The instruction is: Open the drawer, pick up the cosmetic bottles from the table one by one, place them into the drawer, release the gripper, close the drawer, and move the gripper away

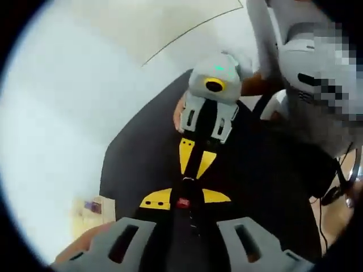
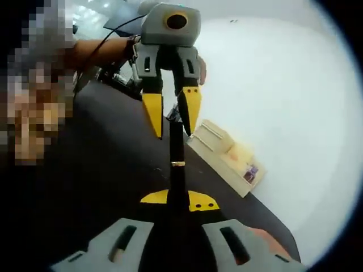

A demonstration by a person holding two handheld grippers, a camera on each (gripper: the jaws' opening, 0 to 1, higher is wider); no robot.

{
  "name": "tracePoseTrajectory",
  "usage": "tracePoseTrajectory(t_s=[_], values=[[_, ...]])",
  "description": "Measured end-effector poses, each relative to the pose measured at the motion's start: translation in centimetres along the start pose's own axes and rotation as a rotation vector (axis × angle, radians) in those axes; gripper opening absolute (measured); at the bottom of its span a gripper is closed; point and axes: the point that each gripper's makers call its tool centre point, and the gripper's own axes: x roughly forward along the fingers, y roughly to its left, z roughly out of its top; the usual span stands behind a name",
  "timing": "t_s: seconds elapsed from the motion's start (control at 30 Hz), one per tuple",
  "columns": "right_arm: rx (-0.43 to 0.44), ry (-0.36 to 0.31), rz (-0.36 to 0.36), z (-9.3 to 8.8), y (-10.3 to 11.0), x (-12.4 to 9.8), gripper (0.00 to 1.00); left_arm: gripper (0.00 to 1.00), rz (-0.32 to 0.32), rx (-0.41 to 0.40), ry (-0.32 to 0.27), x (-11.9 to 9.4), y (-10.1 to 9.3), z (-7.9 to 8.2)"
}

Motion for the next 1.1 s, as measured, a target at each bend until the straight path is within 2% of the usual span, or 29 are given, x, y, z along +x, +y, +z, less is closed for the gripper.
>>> tracePoseTrajectory(t_s=[0.2, 0.27, 0.47, 0.57, 0.6, 0.63, 0.7, 0.73, 0.8, 0.87, 0.9, 1.03, 1.1], values=[[-0.022, -0.011, 0.021, 0.3, 0.5, -0.1, 0.06, 0.13, -0.029, 0.042, 0.039, 0.4, -0.6, 0.0], [-0.024, -0.013, 0.016, 0.3, 0.4, -0.1, 0.06, 0.1, -0.026, 0.07, 0.081, 0.7, -0.7, -0.4], [-0.036, -0.002, 0.008, 0.1, 0.3, 0.0, 0.07, 0.07, -0.009, 0.084, 0.1, 0.9, -0.8, -0.5], [-0.022, -0.022, -0.03, 0.4, -0.4, -0.1, 0.08, 0.07, 0.02, 0.057, 0.085, 0.7, -0.4, -0.6], [-0.016, -0.036, -0.098, 0.6, -1.8, -0.3, 0.09, 0.06, 0.044, 0.032, 0.062, 0.6, -0.1, -0.4], [-0.008, -0.05, -0.12, 0.9, -2.2, -0.6, 0.1, 0.06, 0.074, -0.001, 0.041, 0.5, 0.4, -0.3], [0.103, -0.097, -0.147, 1.4, -3.4, -1.1, 0.14, 0.06, 0.102, -0.074, -0.027, 0.1, 1.0, 0.1], [0.14, -0.125, -0.17, 1.7, -4.2, -1.6, 0.15, 0.06, 0.118, -0.132, -0.078, -0.1, 1.4, 0.3], [0.27, -0.192, -0.196, 2.2, -5.6, -2.4, 0.17, 0.06, 0.163, -0.213, -0.17, -0.7, 2.4, 0.7], [0.389, -0.223, -0.221, 2.0, -6.9, -3.1, 0.18, 0.06, 0.192, -0.29, -0.252, -1.1, 3.0, 0.9], [0.396, -0.231, -0.247, 1.8, -7.6, -3.4, 0.18, 0.06, 0.213, -0.339, -0.29, -1.2, 3.4, 0.8], [0.565, -0.333, -0.328, 1.9, -10.2, -5.2, 0.18, 0.06, 0.306, -0.465, -0.398, -1.3, 4.5, 0.6], [0.62, -0.362, -0.34, 1.8, -10.8, -5.7, 0.18, 0.06, 0.345, -0.553, -0.462, -1.4, 5.2, 0.4]])
